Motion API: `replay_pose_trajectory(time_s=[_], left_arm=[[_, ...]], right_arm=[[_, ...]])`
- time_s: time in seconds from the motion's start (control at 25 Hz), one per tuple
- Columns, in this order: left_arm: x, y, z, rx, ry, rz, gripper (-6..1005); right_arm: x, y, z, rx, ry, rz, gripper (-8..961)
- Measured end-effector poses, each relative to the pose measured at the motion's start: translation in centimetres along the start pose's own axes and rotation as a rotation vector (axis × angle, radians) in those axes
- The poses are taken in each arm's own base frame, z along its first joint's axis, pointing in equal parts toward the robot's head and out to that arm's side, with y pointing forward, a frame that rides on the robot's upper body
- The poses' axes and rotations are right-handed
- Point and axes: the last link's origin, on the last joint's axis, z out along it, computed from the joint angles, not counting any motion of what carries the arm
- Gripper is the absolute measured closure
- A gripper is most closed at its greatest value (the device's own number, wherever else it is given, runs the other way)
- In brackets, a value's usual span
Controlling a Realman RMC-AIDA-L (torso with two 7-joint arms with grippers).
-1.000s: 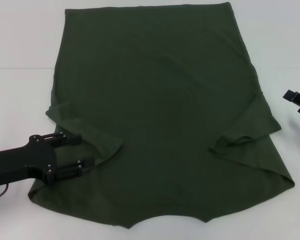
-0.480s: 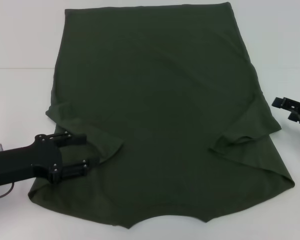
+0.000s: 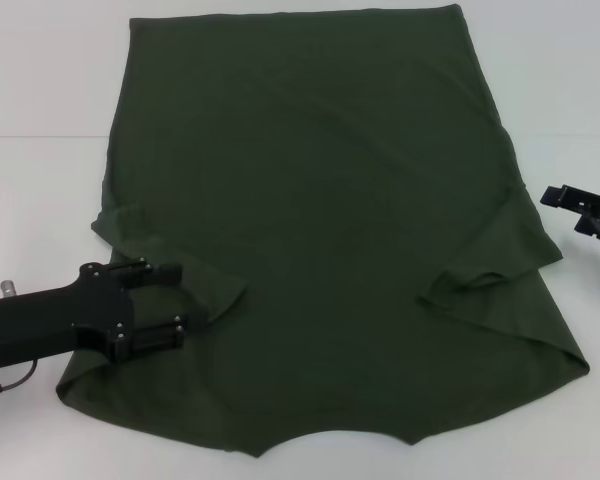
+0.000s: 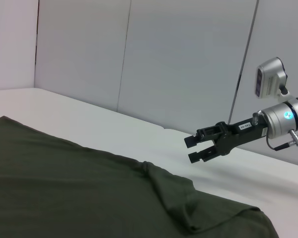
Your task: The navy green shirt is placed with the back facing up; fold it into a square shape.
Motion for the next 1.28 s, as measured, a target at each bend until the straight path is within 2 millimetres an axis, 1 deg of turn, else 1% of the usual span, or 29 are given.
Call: replay_pose_trajectory(time_s=[0.32,0.48,0.6,0.84,1.0,1.12,1.28], left_arm=[[0.0,0.2,0.3,-0.002,0.009,-0.003,299],[0.0,0.2,0.4,0.001,0.013,-0.007,299],[0.0,0.1,0.3,0.006,0.017,-0.008,299],[-0.2,0.0,-0.2,0.019,0.012,-0.023,299],[-0.4,0.0,-0.4,0.024,0.01,-0.038,300],[-0.7,0.2,-0.5,0.03,0.01,-0.049,300],[-0.9,0.4,-0.4,0.035,0.017,-0.06,300]], right_arm=[[0.3,-0.1,0.7,0.036,-0.024,-0.007,56],[0.5,0.1,0.6,0.018,-0.034,0.005,56],[0.4,0.4,0.2,-0.024,-0.014,0.017,55],[-1.4,0.2,-1.8,-0.075,0.033,0.048,55],[-1.8,0.7,-2.5,-0.115,0.048,0.036,55],[-1.1,1.0,-2.7,-0.152,0.075,0.057,55],[1.3,1.1,-2.7,-0.191,0.133,0.136,55]])
